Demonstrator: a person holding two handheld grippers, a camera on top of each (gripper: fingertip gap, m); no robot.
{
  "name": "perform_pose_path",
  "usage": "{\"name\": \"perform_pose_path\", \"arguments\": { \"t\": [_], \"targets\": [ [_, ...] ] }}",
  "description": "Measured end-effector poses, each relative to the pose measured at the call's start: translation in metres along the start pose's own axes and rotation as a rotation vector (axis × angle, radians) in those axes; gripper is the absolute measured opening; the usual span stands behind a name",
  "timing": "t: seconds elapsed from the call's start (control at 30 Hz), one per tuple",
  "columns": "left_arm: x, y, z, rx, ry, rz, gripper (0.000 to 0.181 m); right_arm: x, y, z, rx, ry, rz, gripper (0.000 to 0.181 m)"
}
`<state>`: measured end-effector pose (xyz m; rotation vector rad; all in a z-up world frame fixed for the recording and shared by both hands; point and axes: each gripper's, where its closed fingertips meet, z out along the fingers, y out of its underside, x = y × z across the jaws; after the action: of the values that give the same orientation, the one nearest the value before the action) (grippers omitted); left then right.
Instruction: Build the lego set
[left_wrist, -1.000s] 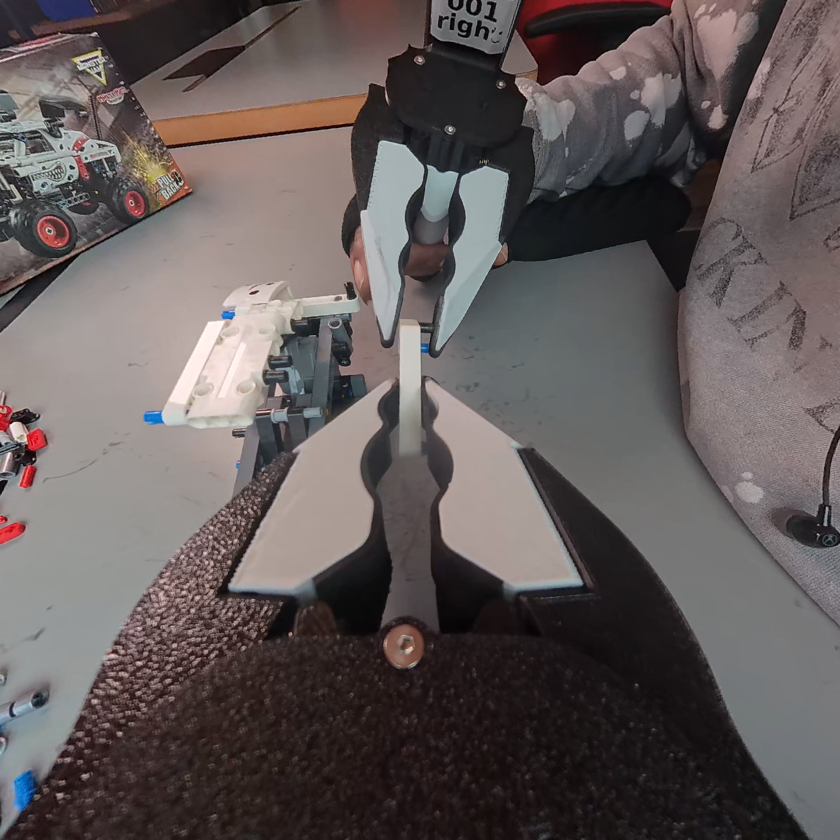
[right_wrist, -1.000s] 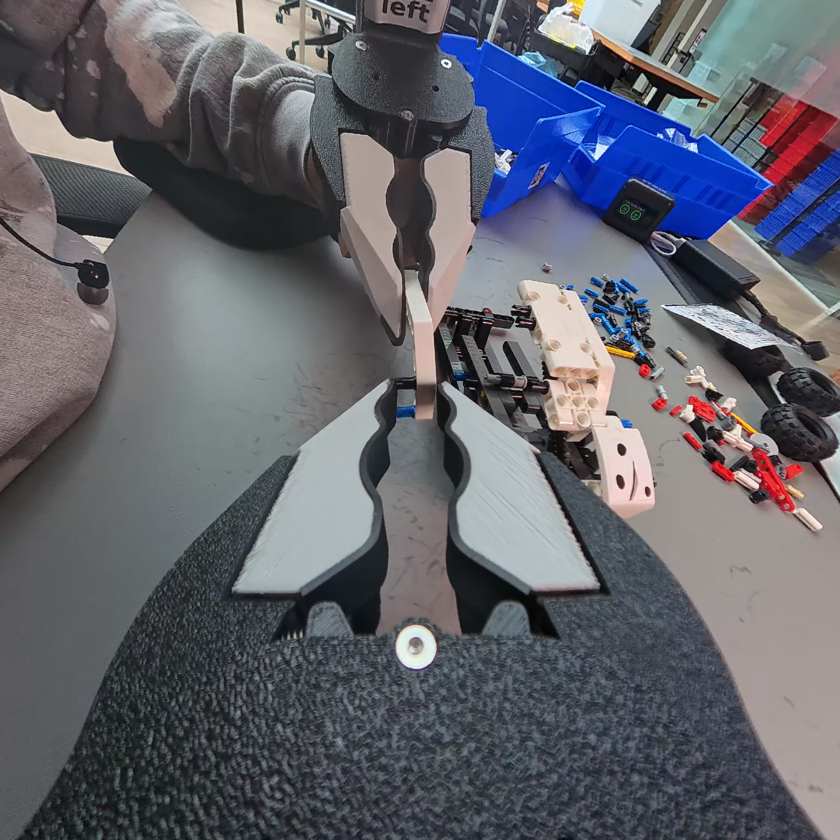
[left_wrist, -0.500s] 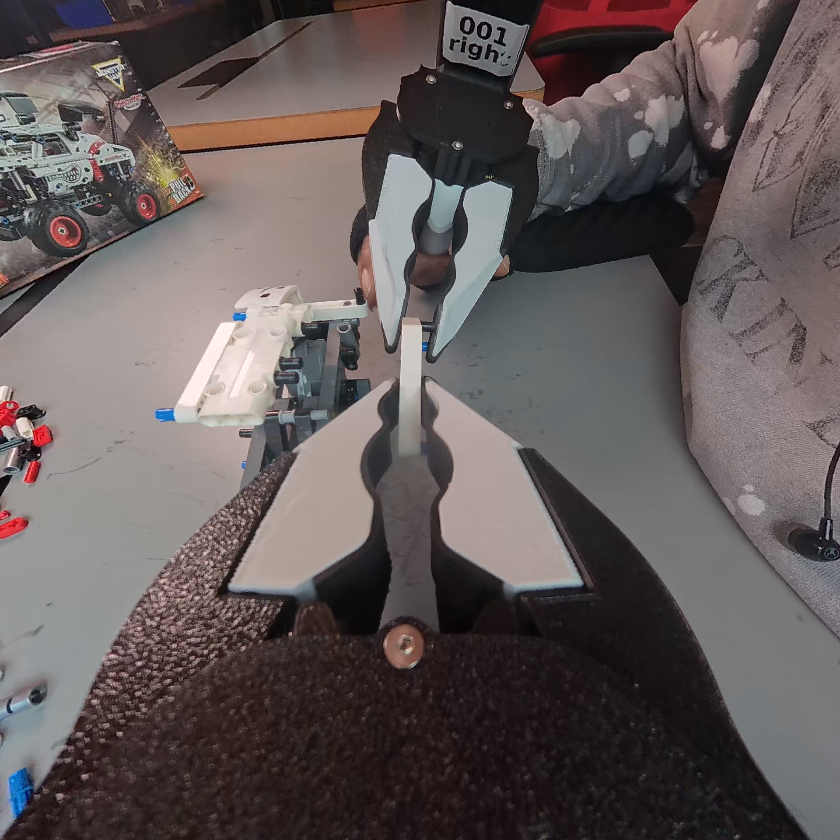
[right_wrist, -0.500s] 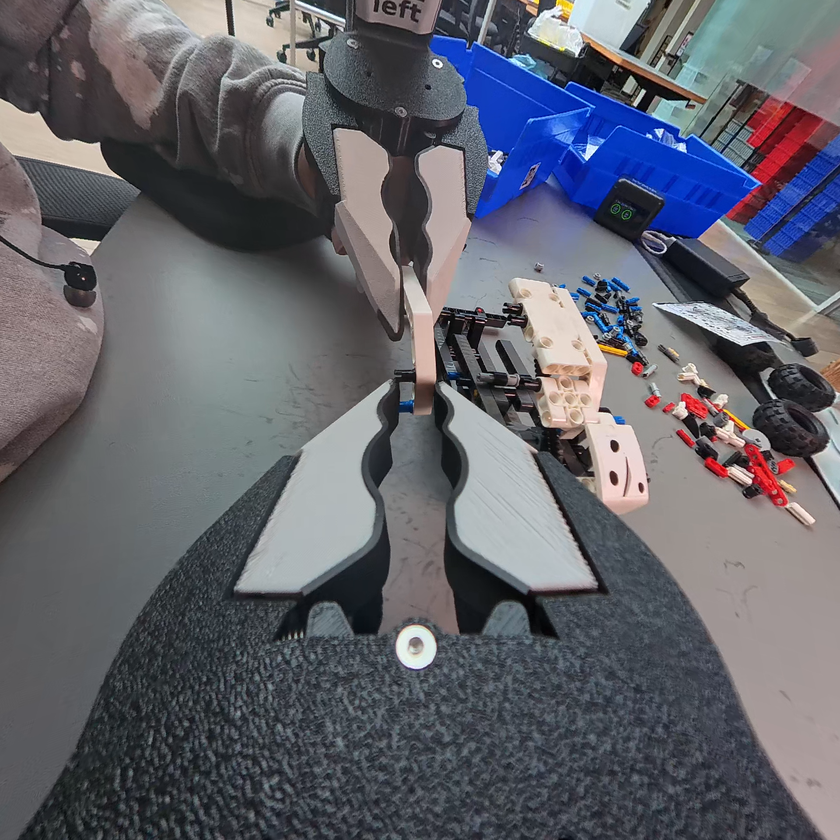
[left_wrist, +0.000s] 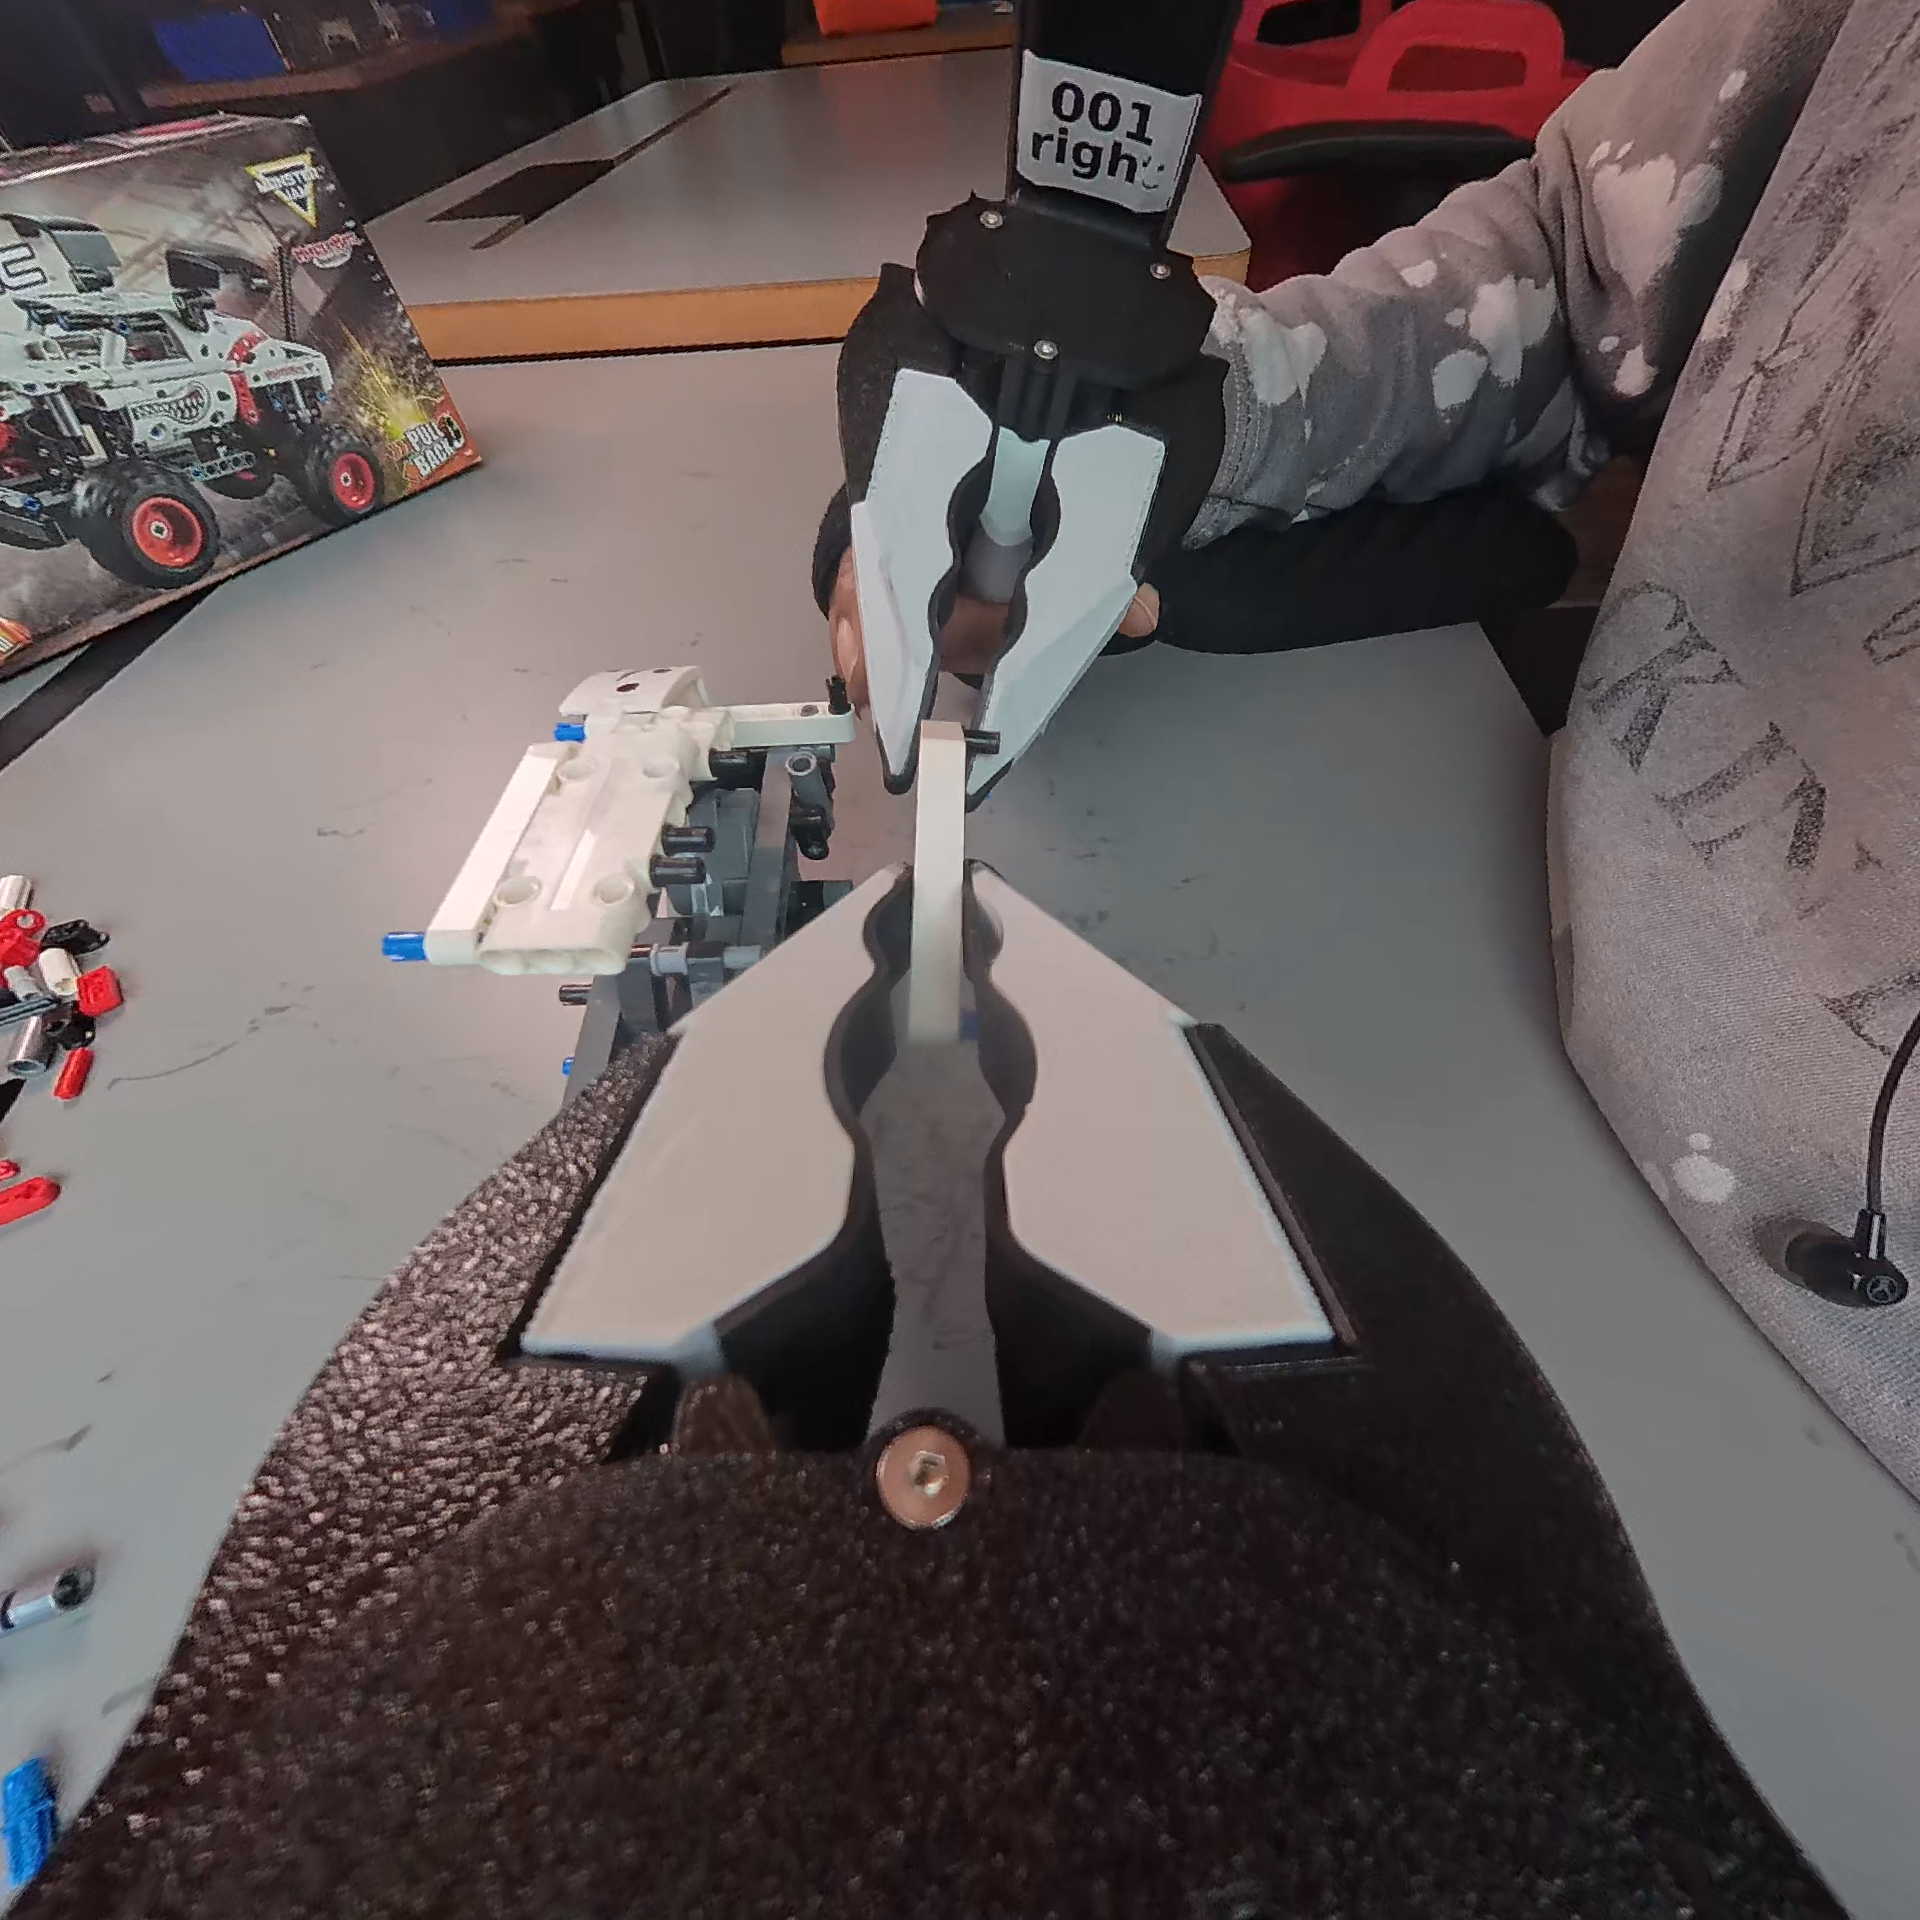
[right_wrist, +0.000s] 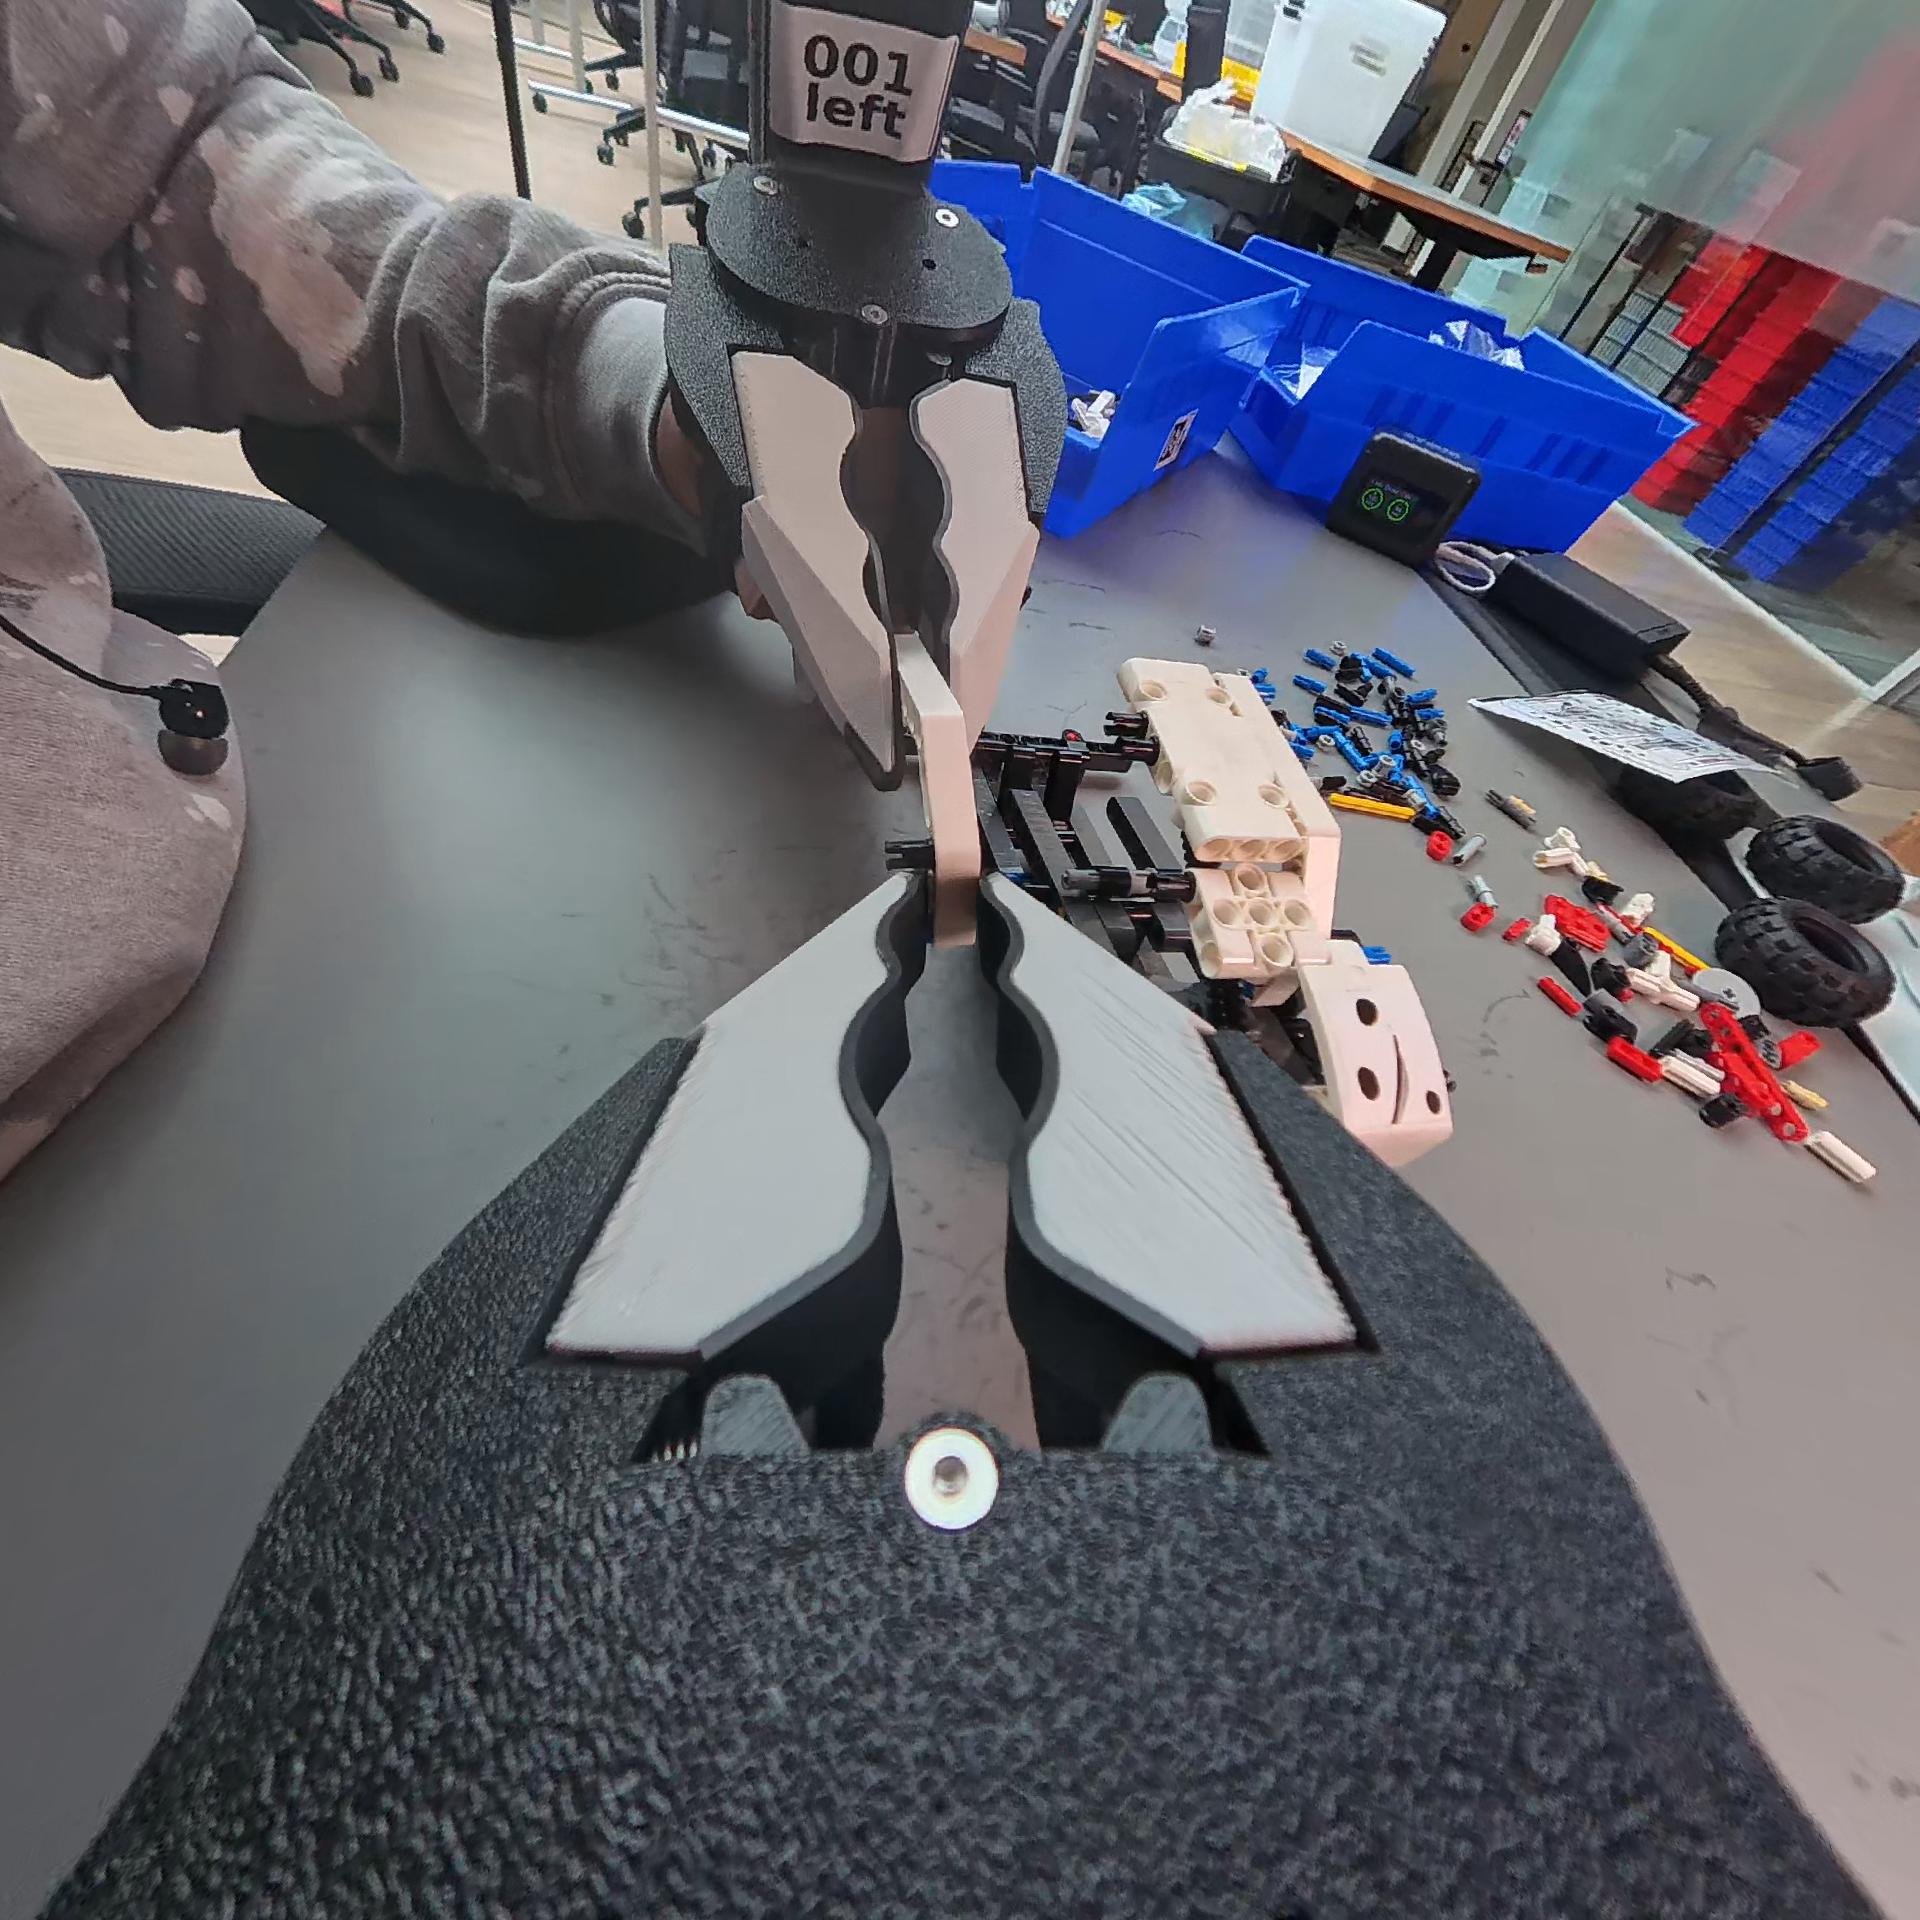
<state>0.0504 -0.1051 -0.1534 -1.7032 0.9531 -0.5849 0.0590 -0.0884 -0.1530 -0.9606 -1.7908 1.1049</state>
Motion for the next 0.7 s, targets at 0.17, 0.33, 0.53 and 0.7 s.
{"name": "perform_pose_path", "arguments": {
  "t": [0.17,0.33,0.53,0.7],
  "targets": [
    [0.0005,0.0,-0.0003,0.0,0.002,0.006,0.009,-0.0004,0.0005,0.0007,0.001,-0.003,0.006,0.009],
    [0.0014,0.0002,0.0004,0.001,0.005,0.015,0.009,-0.0018,0.0011,0.0004,0.002,-0.014,0.014,0.009],
    [-0.0014,-0.0015,-0.0008,0.012,-0.012,0.022,0.009,0.0,-0.001,-0.0006,0.018,-0.011,0.024,0.014],
    [-0.0073,-0.0032,-0.004,0.025,-0.039,0.015,0.009,0.0046,-0.0059,-0.0035,0.047,0.004,0.04,0.021]
  ]
}}
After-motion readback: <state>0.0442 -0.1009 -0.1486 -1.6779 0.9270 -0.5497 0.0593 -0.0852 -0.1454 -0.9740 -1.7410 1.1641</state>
